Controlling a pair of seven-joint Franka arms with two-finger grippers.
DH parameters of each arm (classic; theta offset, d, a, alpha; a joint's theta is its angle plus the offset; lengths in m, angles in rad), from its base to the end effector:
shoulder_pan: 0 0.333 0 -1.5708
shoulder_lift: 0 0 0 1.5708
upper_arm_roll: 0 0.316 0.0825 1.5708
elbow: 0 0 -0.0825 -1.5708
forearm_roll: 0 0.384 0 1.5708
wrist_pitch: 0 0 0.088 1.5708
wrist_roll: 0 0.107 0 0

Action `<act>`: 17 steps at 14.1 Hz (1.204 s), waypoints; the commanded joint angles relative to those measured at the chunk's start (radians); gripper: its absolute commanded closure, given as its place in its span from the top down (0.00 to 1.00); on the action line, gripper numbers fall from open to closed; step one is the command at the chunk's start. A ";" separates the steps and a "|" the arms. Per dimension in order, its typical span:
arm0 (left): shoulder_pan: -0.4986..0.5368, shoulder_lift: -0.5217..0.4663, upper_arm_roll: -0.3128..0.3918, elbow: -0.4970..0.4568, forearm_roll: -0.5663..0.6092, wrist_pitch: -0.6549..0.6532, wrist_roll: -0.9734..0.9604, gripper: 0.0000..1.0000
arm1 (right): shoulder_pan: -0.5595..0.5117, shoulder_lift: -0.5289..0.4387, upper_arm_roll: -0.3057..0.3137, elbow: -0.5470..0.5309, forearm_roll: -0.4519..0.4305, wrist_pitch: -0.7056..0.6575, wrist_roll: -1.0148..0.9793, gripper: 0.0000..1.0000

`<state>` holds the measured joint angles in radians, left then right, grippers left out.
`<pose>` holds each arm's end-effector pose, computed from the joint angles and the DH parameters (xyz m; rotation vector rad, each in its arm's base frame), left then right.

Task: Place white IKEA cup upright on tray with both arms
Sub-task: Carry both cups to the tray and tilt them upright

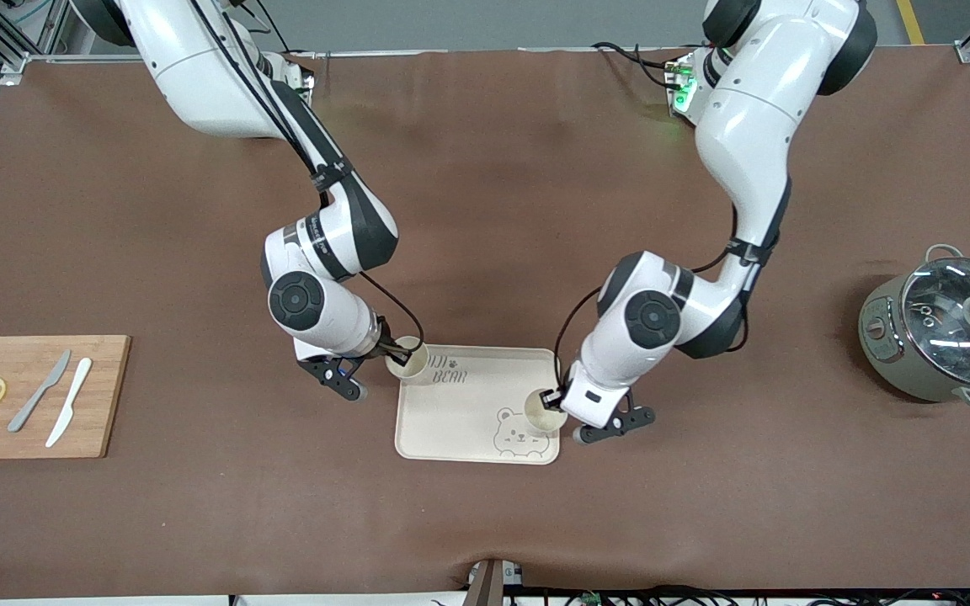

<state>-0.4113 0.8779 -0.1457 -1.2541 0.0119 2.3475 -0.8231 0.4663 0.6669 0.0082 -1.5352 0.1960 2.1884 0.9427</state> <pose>0.6734 -0.3818 0.2557 2.8825 0.4701 0.1630 0.6251 0.3280 0.2626 -2.8927 0.8708 0.1774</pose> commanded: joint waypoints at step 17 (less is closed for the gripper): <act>-0.060 0.018 0.046 0.036 -0.023 -0.063 -0.059 0.00 | 0.040 0.045 -0.013 0.183 -0.035 -0.157 0.019 1.00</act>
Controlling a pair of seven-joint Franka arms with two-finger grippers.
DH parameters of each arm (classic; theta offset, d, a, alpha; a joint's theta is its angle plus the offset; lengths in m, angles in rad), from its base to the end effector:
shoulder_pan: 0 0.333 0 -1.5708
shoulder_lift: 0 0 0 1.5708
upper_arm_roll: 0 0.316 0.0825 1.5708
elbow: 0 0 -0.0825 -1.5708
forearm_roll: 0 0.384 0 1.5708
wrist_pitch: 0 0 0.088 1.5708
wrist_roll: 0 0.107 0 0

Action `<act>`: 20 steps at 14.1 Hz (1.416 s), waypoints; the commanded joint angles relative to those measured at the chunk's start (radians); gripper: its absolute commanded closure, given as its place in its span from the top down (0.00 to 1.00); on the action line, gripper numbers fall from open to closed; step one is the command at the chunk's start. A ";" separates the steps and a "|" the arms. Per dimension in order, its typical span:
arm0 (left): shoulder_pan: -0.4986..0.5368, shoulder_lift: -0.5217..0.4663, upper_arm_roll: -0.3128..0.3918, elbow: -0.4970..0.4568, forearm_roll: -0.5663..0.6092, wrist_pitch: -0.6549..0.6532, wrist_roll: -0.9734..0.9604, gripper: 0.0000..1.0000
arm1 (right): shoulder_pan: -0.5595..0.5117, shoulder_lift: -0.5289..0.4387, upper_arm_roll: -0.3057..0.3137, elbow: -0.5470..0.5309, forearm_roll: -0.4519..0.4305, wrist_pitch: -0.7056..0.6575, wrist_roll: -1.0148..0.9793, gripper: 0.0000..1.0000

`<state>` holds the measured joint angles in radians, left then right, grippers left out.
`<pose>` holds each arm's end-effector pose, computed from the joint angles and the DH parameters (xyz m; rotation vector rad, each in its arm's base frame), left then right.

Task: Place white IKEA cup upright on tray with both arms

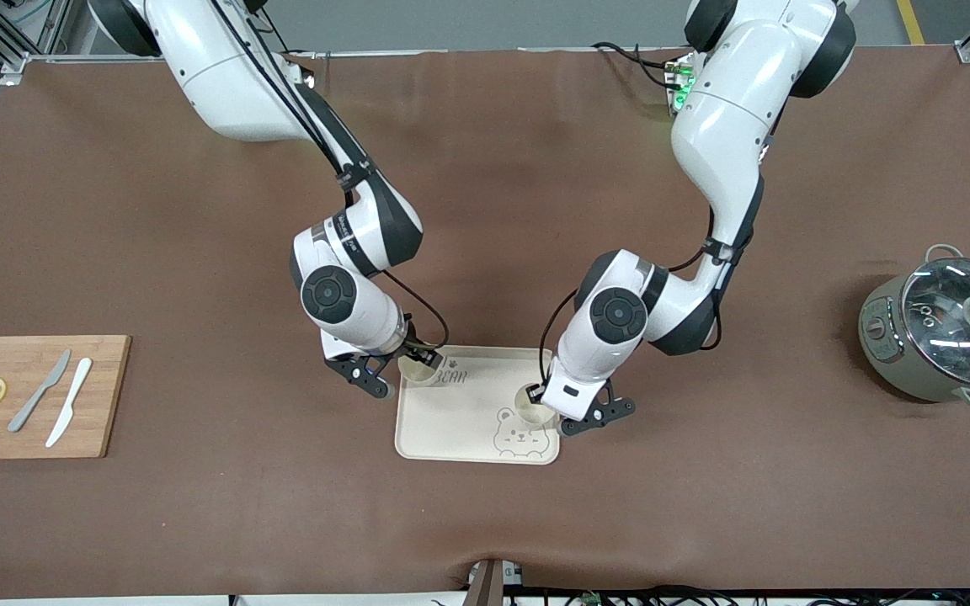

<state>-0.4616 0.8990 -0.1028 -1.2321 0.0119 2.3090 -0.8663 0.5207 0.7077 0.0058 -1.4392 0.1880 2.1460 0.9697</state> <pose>0.6656 -0.3943 0.2434 2.9254 0.5031 0.1389 0.6219 0.3696 0.2731 -2.9071 0.8158 0.1672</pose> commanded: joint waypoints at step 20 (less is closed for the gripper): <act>0.106 -0.290 0.025 -0.013 0.191 -0.290 0.010 1.00 | -0.355 -0.434 -0.012 0.059 -0.090 -0.607 -0.434 1.00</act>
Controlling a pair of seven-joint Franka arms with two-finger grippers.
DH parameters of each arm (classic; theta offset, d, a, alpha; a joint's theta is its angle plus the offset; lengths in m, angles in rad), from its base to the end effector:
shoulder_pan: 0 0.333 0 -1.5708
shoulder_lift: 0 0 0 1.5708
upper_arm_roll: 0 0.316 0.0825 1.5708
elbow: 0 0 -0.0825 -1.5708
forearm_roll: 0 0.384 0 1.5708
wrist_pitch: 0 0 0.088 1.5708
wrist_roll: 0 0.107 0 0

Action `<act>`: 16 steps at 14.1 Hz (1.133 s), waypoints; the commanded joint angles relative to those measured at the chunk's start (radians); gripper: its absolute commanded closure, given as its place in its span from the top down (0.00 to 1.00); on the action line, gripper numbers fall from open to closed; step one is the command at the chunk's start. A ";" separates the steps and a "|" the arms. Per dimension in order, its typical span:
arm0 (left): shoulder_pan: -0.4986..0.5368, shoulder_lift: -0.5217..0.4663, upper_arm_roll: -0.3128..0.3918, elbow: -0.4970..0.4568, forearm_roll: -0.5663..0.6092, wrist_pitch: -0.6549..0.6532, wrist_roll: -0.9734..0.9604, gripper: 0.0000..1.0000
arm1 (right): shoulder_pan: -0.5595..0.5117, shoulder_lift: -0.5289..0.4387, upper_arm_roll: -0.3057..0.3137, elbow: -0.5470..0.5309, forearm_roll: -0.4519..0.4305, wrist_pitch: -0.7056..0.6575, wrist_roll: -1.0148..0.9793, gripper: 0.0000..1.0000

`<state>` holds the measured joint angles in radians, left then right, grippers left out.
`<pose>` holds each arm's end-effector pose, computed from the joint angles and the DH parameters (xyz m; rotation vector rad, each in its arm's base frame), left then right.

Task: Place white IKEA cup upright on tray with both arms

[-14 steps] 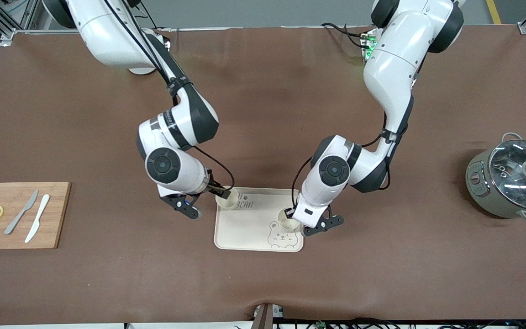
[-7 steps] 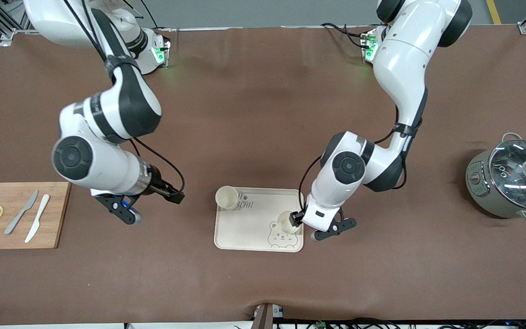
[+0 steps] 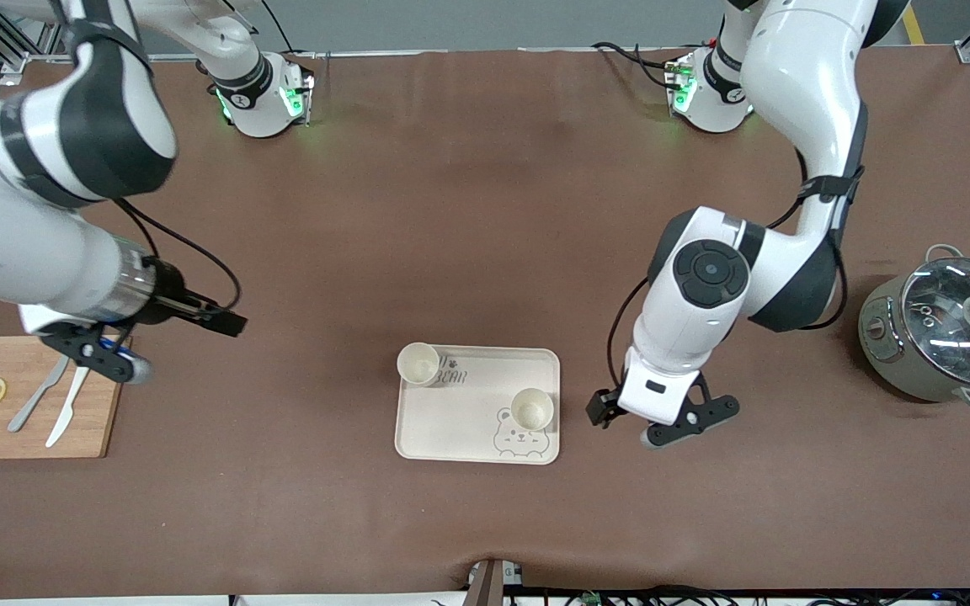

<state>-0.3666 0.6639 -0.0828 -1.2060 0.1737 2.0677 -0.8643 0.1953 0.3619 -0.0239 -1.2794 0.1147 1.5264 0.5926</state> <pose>0.6942 -0.3056 0.4106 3.0355 0.5680 0.3505 0.6409 0.1266 0.5389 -3.0095 0.6440 0.2252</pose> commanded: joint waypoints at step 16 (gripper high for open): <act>0.195 -0.323 -0.008 -0.036 -0.019 -0.454 0.279 1.00 | -0.154 -0.448 0.021 -0.377 -0.164 0.008 -0.571 1.00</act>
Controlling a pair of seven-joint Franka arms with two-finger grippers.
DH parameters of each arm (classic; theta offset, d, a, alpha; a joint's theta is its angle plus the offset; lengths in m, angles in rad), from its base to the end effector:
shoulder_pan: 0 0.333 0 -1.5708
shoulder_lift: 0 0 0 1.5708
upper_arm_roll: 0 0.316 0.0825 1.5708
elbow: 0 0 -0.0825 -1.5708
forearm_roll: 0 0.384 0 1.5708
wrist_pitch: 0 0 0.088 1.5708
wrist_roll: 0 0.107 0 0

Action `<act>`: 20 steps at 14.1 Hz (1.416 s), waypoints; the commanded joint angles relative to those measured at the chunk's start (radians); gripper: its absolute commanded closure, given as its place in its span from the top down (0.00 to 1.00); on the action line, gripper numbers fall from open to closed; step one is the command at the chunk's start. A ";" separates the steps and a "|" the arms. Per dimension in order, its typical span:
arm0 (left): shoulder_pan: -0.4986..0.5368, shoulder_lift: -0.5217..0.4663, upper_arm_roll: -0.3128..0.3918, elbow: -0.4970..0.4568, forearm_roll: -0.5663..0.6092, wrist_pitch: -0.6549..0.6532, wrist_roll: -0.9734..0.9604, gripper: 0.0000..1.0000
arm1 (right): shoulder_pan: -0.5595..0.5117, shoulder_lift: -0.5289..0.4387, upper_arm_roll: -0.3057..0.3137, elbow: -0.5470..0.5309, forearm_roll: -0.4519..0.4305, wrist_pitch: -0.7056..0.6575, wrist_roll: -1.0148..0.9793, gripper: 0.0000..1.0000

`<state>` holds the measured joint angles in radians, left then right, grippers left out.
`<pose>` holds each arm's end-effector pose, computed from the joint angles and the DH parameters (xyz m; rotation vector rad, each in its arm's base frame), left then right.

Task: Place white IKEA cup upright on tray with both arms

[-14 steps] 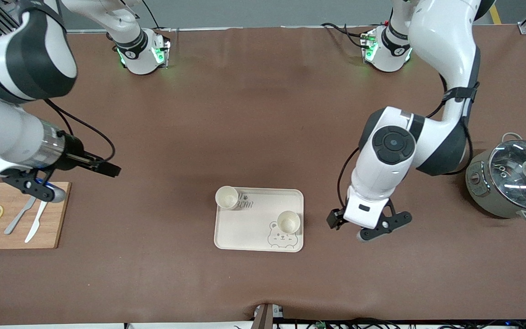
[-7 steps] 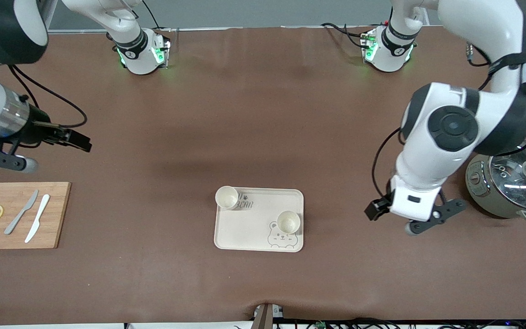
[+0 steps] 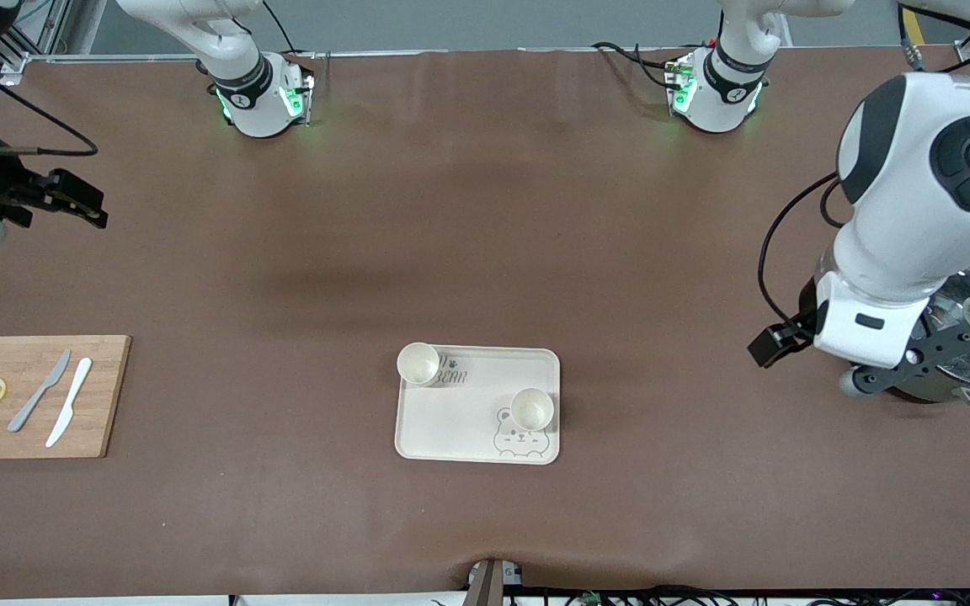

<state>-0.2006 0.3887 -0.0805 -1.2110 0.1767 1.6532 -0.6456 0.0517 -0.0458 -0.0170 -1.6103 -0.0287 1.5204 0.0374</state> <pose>0.6570 -0.1599 0.5651 -2.9808 -0.5448 -0.1727 0.5344 0.0151 0.6266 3.1114 -0.0054 -0.0670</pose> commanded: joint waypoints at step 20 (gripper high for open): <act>0.130 -0.120 -0.001 -0.022 -0.056 -0.164 0.501 1.00 | -0.019 0.018 0.014 0.133 -0.003 -0.043 -0.091 1.00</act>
<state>-0.0777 0.3079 -0.0803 -1.2218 0.1288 1.4960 -0.1498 0.0435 -0.0506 -0.0030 -1.5263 -0.0272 1.4932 -0.0458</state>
